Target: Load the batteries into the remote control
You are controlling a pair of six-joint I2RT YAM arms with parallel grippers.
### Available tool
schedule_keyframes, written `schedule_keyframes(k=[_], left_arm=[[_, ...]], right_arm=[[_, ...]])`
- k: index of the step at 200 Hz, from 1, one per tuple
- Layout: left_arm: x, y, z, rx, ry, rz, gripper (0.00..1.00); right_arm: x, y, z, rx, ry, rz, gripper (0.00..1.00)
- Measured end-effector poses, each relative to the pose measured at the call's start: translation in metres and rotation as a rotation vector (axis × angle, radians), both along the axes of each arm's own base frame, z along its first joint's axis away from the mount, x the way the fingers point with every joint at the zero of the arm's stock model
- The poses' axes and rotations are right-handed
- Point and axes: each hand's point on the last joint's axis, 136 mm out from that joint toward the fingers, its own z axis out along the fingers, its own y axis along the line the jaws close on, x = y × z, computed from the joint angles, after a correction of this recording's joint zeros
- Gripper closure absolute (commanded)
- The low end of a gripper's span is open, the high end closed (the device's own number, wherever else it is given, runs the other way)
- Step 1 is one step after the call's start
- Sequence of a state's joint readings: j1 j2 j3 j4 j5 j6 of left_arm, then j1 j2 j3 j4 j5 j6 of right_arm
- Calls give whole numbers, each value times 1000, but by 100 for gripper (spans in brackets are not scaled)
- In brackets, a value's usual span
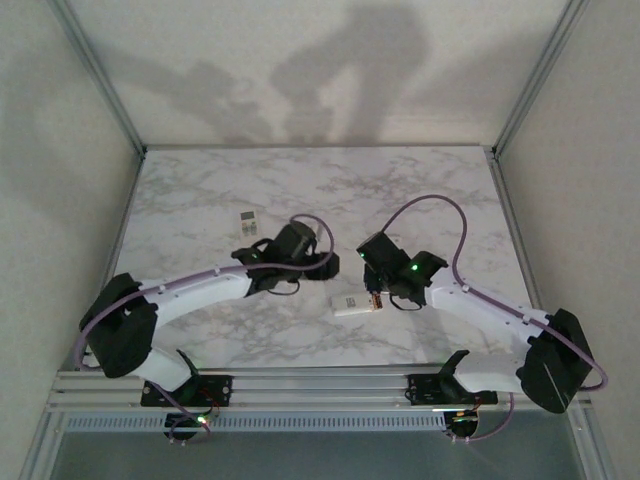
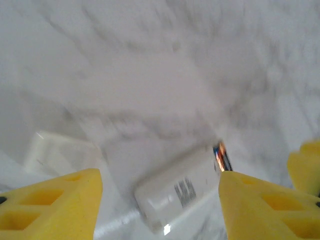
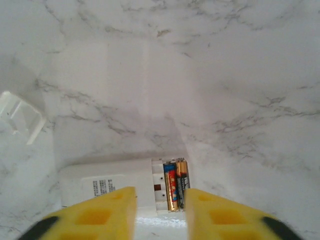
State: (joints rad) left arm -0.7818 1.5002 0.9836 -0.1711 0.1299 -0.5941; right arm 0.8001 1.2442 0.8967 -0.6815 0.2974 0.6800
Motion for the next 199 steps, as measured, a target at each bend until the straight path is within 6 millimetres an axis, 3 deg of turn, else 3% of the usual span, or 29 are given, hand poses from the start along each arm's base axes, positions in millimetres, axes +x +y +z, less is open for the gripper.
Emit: schedule_keyframes(k=[17, 35, 73, 117, 160, 199], left_arm=[[22, 13, 3, 25, -8, 70, 35], [35, 18, -14, 79, 25, 108, 31], [30, 25, -67, 242, 110, 96, 21], [21, 21, -86, 385, 101, -84, 8], [11, 26, -109, 490, 131, -184, 14], [7, 26, -120, 540, 135, -225, 28]], right_arm=[[6, -6, 2, 5, -2, -28, 57], [10, -12, 1, 14, 5, -56, 54], [13, -17, 0, 32, 21, -81, 53], [11, -14, 0, 50, 35, -69, 52], [11, -13, 2, 67, 36, -70, 51], [11, -14, 3, 70, 36, -70, 50]])
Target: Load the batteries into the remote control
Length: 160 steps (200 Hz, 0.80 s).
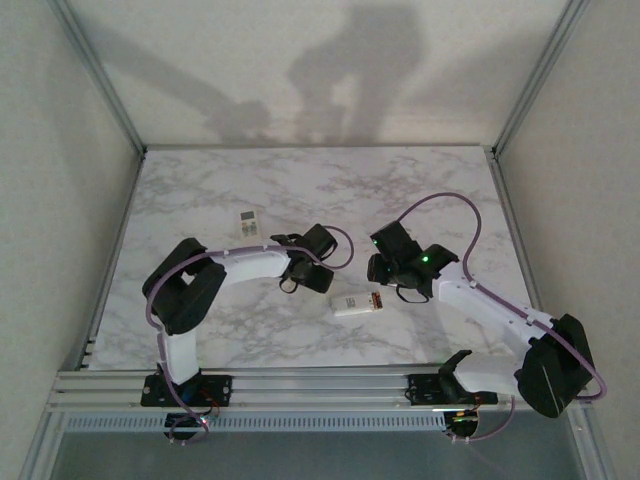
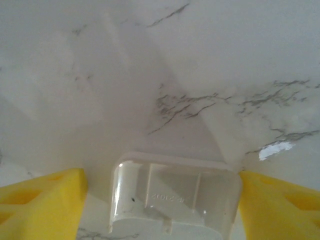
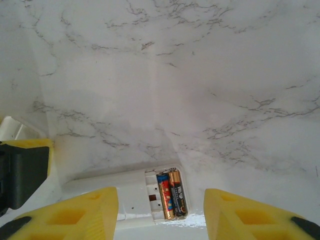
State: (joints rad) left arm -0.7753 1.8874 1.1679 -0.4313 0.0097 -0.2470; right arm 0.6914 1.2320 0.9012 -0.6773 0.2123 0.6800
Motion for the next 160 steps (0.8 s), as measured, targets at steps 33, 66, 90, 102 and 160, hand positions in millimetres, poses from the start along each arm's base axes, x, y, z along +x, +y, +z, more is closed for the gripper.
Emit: schedule_keyframes(k=[33, 66, 90, 102, 160], left_arm=[[0, -3, -1, 1, -3, -14, 40], [0, -4, 1, -5, -5, -21, 42], [1, -5, 10, -16, -23, -36, 43], [5, -6, 25, -27, -67, -56, 43], [19, -31, 228, -337, -680, -311, 39]], right_arm=[[0, -1, 0, 1, -1, -3, 50], [1, -3, 3, 20, 0, -14, 50], [3, -4, 4, 58, 24, -23, 50], [4, -5, 9, 85, 40, -22, 50], [28, 33, 117, 332, -90, 217, 46]])
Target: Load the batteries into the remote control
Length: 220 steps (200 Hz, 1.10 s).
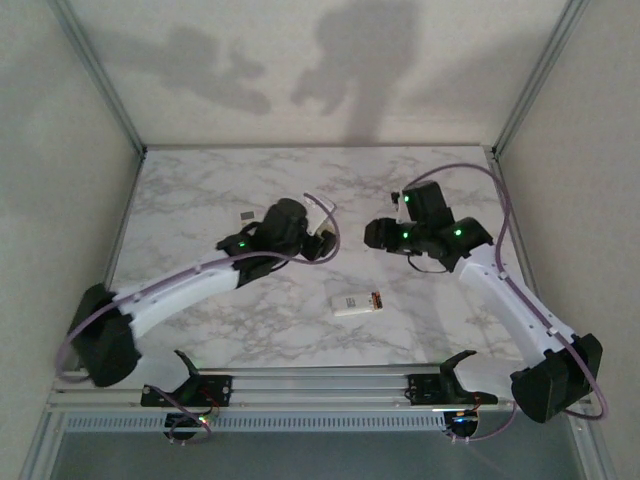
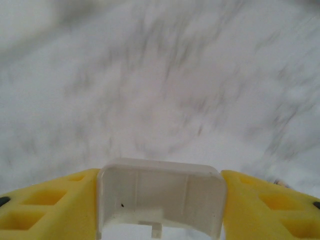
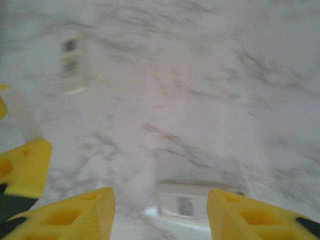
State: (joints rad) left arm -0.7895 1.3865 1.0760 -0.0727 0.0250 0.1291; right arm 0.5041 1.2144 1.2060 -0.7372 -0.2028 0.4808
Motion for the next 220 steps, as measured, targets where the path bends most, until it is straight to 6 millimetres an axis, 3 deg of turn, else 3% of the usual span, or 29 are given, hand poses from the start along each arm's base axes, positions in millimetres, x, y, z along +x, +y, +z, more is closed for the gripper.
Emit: schedule_keyframes(k=[14, 28, 45, 64, 85, 110, 139, 196, 220], left_arm=[[-9, -5, 37, -47, -138, -84, 40], [-15, -12, 55, -51, -226, -153, 41], [-18, -20, 54, -16, -274, -214, 41], [-22, -29, 46, 28, -293, -270, 40], [-27, -36, 44, 55, -319, -319, 40], [-31, -43, 55, 57, -362, -355, 40], [-29, -46, 66, 50, -393, -361, 40], [-27, -51, 72, 52, -415, -372, 40], [-25, -54, 74, 59, -420, -375, 36]], right_arm=[[-2, 13, 34, 57, -66, 85, 44], [-5, 23, 63, 109, -123, 153, 43], [-10, 32, 87, 163, -168, 217, 44], [-13, 40, 99, 201, -175, 262, 47], [-10, 47, 97, 209, -156, 296, 52], [-7, 54, 81, 203, -96, 316, 56], [-8, 56, 75, 202, -72, 328, 60], [-7, 55, 72, 193, -74, 333, 82], [-3, 52, 71, 172, -87, 318, 91]])
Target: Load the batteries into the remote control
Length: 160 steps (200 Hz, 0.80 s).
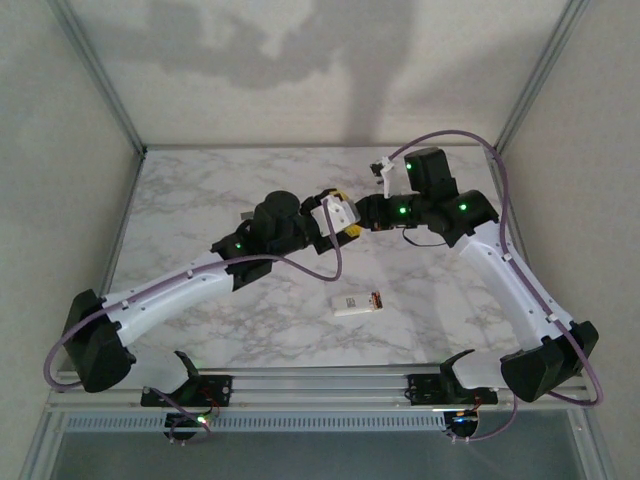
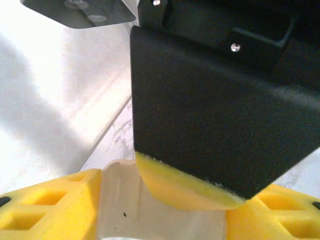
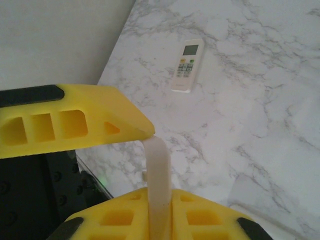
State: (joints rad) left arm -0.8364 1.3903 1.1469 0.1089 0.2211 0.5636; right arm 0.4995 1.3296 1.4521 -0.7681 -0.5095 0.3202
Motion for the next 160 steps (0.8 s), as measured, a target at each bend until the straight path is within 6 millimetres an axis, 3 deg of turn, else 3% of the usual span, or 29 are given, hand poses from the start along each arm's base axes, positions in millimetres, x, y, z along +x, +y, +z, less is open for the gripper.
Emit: schedule_keyframes(k=[16, 29, 58, 92, 120, 160], left_arm=[[1, -2, 0, 9, -11, -7, 24], [1, -4, -2, 16, -13, -13, 1], [-1, -5, -3, 14, -1, -14, 1], [-18, 2, -22, 50, 91, -49, 1], [-30, 2, -78, 152, 258, -68, 0], [-38, -1, -209, 410, 538, -41, 1]], right_arm=[[0, -1, -1, -9, -5, -2, 96], [1, 0, 0, -11, -20, 2, 98], [15, -12, -4, -78, -98, -49, 100], [44, -66, -17, -258, -220, -206, 100], [44, -110, -28, -354, -272, -314, 100], [27, -134, -27, -360, -315, -374, 100]])
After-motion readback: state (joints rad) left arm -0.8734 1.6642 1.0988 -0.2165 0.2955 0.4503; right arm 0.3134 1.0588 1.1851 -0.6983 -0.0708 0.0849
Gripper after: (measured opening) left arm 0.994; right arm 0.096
